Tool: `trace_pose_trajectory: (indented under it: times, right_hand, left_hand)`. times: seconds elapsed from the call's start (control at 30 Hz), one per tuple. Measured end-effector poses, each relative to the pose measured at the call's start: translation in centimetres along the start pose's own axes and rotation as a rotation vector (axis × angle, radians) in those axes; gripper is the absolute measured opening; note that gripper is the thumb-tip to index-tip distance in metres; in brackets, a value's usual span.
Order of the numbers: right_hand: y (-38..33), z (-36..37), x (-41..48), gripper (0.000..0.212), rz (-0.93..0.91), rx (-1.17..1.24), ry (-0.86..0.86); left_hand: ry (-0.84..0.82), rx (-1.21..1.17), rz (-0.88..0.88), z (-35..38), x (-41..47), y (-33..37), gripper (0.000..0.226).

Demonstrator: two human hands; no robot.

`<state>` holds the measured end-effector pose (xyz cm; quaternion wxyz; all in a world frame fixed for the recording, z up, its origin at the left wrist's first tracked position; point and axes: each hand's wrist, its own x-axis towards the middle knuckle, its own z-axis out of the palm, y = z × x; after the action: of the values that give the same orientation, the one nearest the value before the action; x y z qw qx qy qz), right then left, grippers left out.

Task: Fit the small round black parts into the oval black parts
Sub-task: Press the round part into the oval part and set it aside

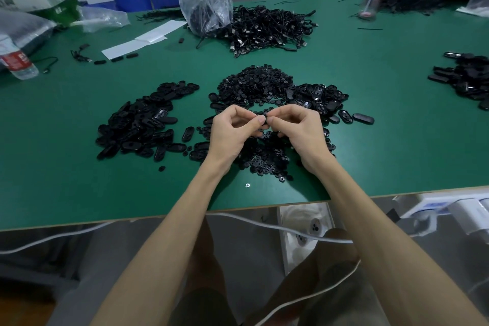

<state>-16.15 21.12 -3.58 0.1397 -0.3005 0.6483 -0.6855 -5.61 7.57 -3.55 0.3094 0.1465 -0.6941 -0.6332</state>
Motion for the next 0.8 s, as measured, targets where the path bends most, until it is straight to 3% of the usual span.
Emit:
trace_pose_trajectory:
  times: [0.33,0.5,0.8]
  right_hand:
    - [-0.06,-0.01,-0.04,0.005,-0.021,-0.010,-0.039]
    - [-0.34,0.04,-0.08,0.017,-0.018,-0.019,-0.106]
    - [-0.33,0.04,0.12,0.020,-0.001,-0.006,-0.047]
  left_hand:
    - [0.004,0.020,-0.002,0.12,-0.02,-0.04,0.021]
    - [0.035,-0.020,-0.017,-0.10,0.05,-0.18,0.019]
    - [0.018,-0.005,-0.031,-0.06,0.08,-0.24,0.017]
